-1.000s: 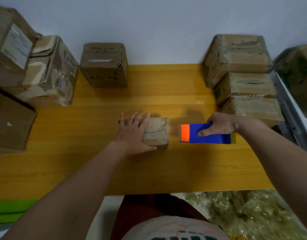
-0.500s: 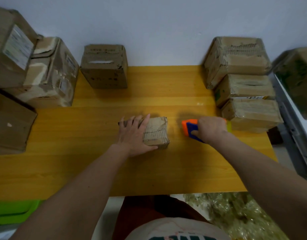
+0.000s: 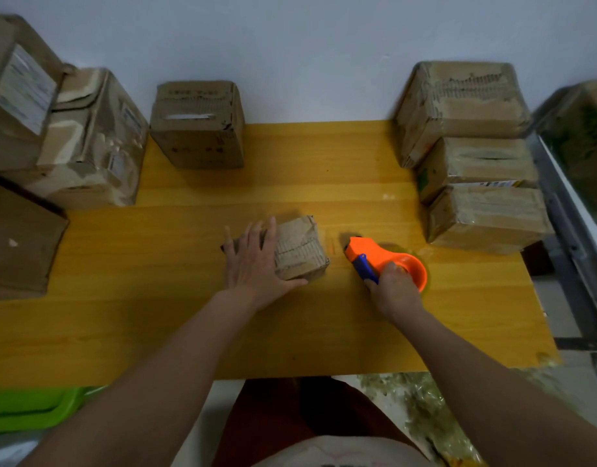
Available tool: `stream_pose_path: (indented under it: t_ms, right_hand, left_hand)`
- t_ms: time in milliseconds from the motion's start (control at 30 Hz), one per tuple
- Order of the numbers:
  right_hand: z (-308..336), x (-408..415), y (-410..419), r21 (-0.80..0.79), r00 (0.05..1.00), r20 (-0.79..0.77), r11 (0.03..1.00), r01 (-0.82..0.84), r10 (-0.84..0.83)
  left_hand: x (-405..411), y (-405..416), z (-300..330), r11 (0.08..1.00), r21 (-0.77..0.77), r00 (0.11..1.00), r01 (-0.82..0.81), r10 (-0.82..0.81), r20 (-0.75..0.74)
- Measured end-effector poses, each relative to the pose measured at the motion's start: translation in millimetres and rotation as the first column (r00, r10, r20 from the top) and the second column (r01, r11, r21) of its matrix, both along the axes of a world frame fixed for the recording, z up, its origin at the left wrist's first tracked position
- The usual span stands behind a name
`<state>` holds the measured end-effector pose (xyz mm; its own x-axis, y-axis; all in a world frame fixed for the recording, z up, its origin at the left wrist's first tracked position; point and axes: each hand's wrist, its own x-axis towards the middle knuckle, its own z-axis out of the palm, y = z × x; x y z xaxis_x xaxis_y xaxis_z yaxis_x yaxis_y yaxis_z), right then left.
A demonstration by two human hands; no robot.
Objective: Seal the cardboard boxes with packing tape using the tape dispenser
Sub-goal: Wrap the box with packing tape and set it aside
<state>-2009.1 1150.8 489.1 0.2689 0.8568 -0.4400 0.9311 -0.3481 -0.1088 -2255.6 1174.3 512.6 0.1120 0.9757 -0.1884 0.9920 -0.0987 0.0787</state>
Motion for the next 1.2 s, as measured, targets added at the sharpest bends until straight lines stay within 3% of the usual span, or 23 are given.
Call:
stream_pose_path:
  t_ms: [100, 167, 200, 267, 333, 400, 567, 833, 1200]
  right_hand:
    - [24.1, -5.5, 6.2, 0.272, 0.999, -0.013, 0.961, 0.039, -0.037]
    - [42.0, -22.1, 5.2, 0.498, 0.979, -0.195, 0.866, 0.05, 0.056]
    - [48.9, -33.2, 3.5, 0.542, 0.95, -0.285, 0.839, 0.049, 0.129]
    - [54.6, -58.1, 2.0, 0.511, 0.889, -0.395, 0.86, 0.003, 0.232]
    - [55.3, -79.5, 2.4, 0.437, 0.854, -0.458, 0.899, -0.027, 0.248]
    - [55.7, -94.6, 4.6, 0.402, 0.826, -0.517, 0.916, 0.002, 0.225]
    - [54.9, -110.8, 11.2, 0.355, 0.826, -0.551, 0.929, 0.104, 0.118]
    - [51.4, -116.2, 31.8, 0.231, 0.865, -0.502, 0.963, 0.139, -0.004]
    - [34.7, -139.4, 30.7, -0.042, 0.837, -0.514, 0.981, 0.191, -0.185]
  left_hand:
    - [0.3, -12.8, 8.2, 0.997, 0.057, 0.995, -0.045, 0.04, 0.09]
    - [2.8, -30.2, 11.6, 0.96, 0.115, 0.922, -0.257, 0.208, 0.327]
    - [6.0, -40.7, 12.5, 0.908, 0.09, 0.82, -0.41, 0.323, 0.472]
    - [14.0, -57.9, 14.7, 0.758, -0.113, 0.511, -0.642, 0.534, 0.674]
    - [20.1, -64.1, 16.4, 0.617, -0.347, 0.246, -0.707, 0.674, 0.696]
    - [20.3, -60.7, 18.0, 0.56, -0.426, 0.141, -0.71, 0.706, 0.694]
    - [5.8, -51.1, 23.0, 0.61, -0.435, 0.184, -0.662, 0.696, 0.694]
    - [-30.0, -29.5, 15.5, 0.715, -0.417, 0.441, -0.561, 0.684, 0.581]
    - [-65.7, 4.2, 11.0, 0.767, -0.399, 0.629, -0.502, 0.641, 0.44]
